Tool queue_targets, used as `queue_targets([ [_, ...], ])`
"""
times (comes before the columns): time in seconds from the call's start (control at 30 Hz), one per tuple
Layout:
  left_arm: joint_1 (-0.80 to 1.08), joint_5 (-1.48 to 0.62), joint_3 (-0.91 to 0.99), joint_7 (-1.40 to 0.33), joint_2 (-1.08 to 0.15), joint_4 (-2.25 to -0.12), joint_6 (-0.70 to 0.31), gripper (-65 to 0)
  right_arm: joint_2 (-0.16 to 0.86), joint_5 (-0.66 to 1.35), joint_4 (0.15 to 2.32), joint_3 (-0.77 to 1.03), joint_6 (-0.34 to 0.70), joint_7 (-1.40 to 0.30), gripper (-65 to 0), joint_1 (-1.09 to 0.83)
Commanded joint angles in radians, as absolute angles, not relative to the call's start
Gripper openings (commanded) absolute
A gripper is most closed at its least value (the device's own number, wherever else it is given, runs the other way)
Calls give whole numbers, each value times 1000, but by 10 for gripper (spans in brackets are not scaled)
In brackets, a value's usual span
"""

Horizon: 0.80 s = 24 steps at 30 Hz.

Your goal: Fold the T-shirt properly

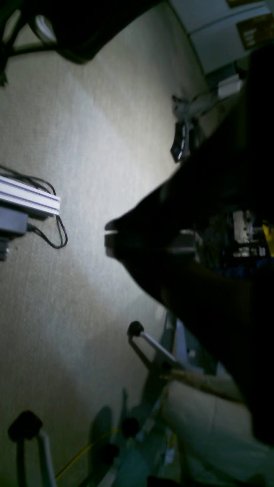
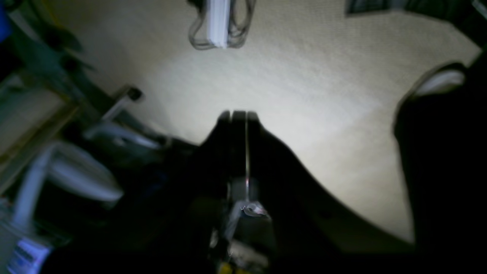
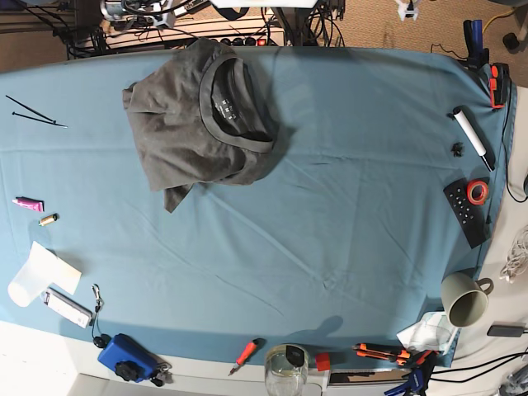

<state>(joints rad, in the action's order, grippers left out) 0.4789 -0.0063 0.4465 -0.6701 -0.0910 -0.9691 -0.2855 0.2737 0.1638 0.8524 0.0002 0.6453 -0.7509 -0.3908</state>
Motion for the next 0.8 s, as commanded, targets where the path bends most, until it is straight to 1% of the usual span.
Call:
queue_targets([
  [0.0,478,9,447,-653,-97,-947,-290,-650,286,150,842,-20,638,-728,-638,-379],
  [0.13,465,80,447,-470,-97,-841,-290,-650,286,66,792,-115,553,-616,-638,-331],
  [0.23,465,168,447,-310,-94,-780,-282,-650,286,-12,787,-175,416,-517,-638,-319],
  [0.33,465,229,447,-202,-74,-760,-214,-650,286,-67,787,-228,273,-413,-638,-319],
  [0.43,465,232,447,-81,-43,-760,-152,-650,286,-68,787,-281,186,-339,-638,-319],
  [0.53,465,233,447,22,-10,-760,-150,-650,286,-69,787,-324,148,-334,-638,-319],
  [0.77,465,233,448,24,10,-762,-154,-650,286,-68,787,-336,137,-340,-637,-318],
])
